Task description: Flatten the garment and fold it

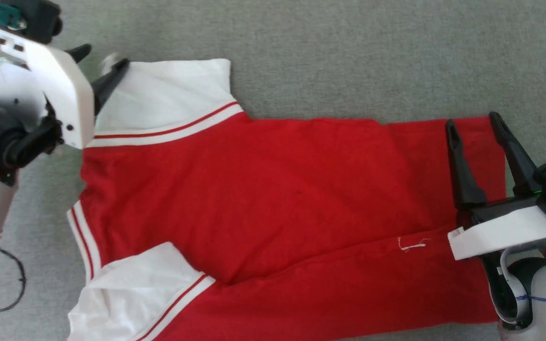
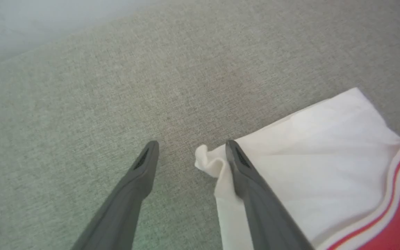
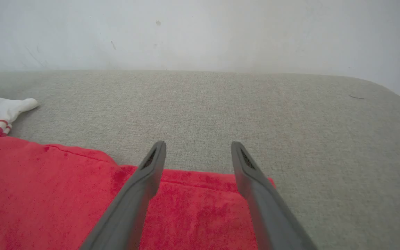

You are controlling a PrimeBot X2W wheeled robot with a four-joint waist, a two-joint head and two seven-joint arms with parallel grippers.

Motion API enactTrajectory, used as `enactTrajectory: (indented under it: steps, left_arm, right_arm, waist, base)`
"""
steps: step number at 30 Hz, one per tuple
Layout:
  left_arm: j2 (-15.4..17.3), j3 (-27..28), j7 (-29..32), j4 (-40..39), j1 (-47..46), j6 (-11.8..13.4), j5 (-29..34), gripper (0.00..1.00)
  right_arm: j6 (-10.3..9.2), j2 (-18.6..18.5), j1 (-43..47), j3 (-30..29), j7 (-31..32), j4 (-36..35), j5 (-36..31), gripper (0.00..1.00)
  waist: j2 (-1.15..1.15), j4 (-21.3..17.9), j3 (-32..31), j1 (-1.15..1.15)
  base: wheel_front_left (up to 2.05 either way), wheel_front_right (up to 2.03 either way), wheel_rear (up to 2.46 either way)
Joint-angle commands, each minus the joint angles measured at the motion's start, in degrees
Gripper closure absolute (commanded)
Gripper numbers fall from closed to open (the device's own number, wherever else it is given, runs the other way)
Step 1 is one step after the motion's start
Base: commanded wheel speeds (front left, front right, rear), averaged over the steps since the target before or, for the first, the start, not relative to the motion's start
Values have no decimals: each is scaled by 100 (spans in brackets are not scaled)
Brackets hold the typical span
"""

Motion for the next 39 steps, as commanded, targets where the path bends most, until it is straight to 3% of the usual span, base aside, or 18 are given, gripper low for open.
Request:
enactTrajectory:
  steps: [1, 3, 4, 5, 6, 10, 14, 29, 33, 37, 39]
  left_arm:
    - [56, -44, 127, 176, -140, -35, -79, 0]
    - [60, -91, 340, 364, -149, -27, -149, 0]
    - [60, -139, 500, 434, -132, -28, -207, 23]
    - [60, -200, 670, 466, -108, -29, -290, 82]
    - [53, -244, 825, 472, -76, -30, -406, 100]
    - [83, -375, 1073, 274, 33, -34, -768, 100]
    - [185, -513, 875, 22, 109, -35, -897, 100]
    - [251, -648, -1089, -136, 46, -36, -796, 100]
    - [361, -691, -1261, -166, 43, -36, -859, 100]
    - [407, -743, -1347, -170, -14, -36, -903, 100]
    - [407, -764, -1365, -171, -39, -36, -908, 100]
  right_arm:
    - [-4, 2, -55, -12, -37, 15, 10, 0]
    - [-4, 2, -43, -35, -41, 19, 18, 0]
    - [-4, 2, -37, -48, -43, 20, 20, 0]
    - [-4, 2, -31, -62, -42, 22, 17, 0]
    - [-4, 2, -27, -78, -35, 24, 12, 0]
    - [-4, 2, -36, -146, 36, 1, -54, 0]
    - [-4, 2, -67, -177, 120, -41, -129, 0]
    - [-4, 2, -90, -203, 594, -256, -340, 0]
    - [-4, 2, -488, -348, 1267, -451, -428, 0]
    - [-4, 2, -859, -710, 2737, -328, -217, 0]
    - [-4, 2, -955, -737, 3109, -321, -199, 0]
  waist:
    - [1, -169, 165, -1]
    - [1, -187, 177, -1]
    - [1, -191, 176, -1]
    - [1, -192, 172, -1]
    - [1, -189, 160, -1]
    - [1, -129, 36, -1]
    - [1, -56, -171, -1]
    - [1, 91, -688, -1]
    - [1, 117, -568, -1]
    - [1, 139, -375, -1]
    - [1, 146, -327, -1]
  base:
    - [0, 0, 0]
    - [0, 0, 0]
    - [0, 0, 0]
    - [0, 0, 0]
    - [0, 0, 0]
    - [0, 0, 0]
    - [0, 0, 0]
    - [0, 0, 0]
    - [0, 0, 0]
    - [0, 0, 0]
    - [0, 0, 0]
